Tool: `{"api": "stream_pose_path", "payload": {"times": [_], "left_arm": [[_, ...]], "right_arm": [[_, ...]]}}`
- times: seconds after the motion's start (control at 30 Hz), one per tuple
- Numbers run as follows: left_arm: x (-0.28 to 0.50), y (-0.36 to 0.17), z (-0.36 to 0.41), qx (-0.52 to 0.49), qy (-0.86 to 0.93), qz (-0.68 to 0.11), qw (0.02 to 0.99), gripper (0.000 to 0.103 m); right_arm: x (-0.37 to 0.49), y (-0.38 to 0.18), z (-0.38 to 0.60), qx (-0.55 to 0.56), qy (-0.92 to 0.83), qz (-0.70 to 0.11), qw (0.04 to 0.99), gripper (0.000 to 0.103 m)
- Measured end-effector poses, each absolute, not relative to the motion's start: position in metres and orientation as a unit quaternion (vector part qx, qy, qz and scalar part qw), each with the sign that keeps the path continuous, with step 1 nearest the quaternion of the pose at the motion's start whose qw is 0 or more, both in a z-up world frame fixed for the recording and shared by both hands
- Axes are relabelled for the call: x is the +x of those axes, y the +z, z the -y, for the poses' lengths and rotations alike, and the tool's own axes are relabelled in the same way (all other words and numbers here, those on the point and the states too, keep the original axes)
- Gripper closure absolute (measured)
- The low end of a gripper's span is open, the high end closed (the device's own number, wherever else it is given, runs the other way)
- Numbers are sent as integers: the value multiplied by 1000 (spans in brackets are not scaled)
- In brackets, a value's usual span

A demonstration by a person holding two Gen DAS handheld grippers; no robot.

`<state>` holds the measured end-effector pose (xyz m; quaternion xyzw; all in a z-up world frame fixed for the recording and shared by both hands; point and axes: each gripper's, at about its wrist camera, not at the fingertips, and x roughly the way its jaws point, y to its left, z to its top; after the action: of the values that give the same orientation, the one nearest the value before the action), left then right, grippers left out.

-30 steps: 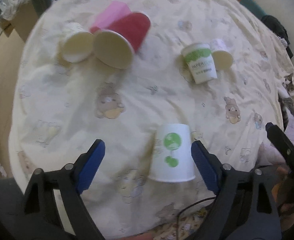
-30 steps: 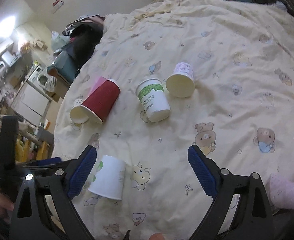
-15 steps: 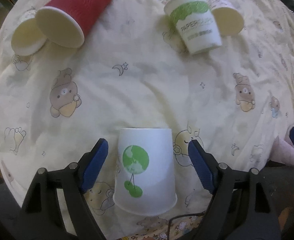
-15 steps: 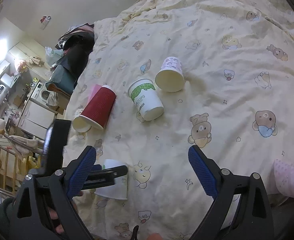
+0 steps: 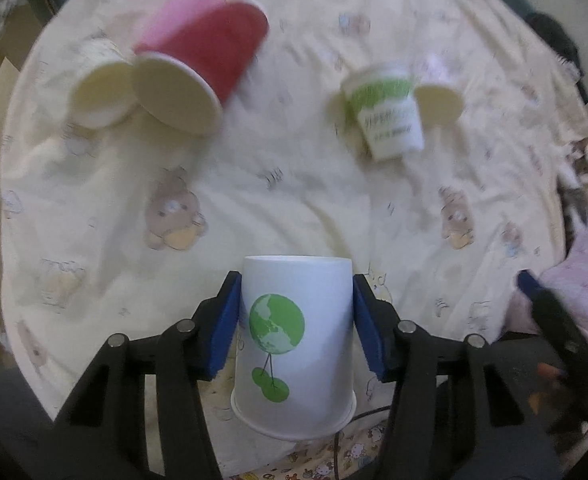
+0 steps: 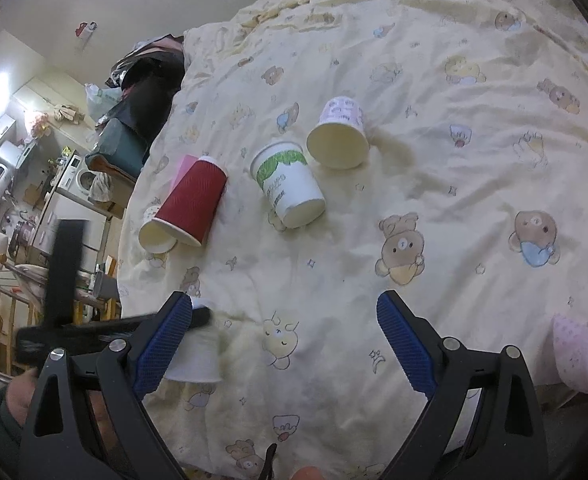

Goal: Flip cup upside down
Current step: 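Grasp the white cup with the left gripper while the right gripper releases it, then rotate the left gripper to turn the white cup rim-down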

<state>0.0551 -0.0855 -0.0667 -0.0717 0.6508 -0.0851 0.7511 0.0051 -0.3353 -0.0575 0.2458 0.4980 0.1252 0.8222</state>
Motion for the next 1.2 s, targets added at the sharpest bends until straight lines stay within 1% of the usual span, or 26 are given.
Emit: {"api": "stream_pose_path", "payload": {"times": [0.17,0.33,0.5,0.67,0.77,0.97,1.2], "left_arm": [[48,-45,58,-90,-83,-620,775,53],[45,-40,44,-98,-95,-593,794,53],[53,-49,41,-124,-106,-595,787,53],[49,-40,51,-101,-120,-581,798,53],[47,-37,56,-100,-124,-580,799,53],[46,-33,59,-88,-126,-579,800,53],[43,-32,59,-80,-121,-582,800,53]], "right_arm": [[4,-56,318,195,114,-500,836,7],[6,-61,287,192,182,-517,814,7],[6,-70,246,179,261,-537,782,7],[4,-69,223,191,313,-540,758,7],[4,-65,210,173,322,-534,762,7],[10,-80,209,209,324,-554,738,7],[18,-89,226,232,293,-562,737,7]]}}
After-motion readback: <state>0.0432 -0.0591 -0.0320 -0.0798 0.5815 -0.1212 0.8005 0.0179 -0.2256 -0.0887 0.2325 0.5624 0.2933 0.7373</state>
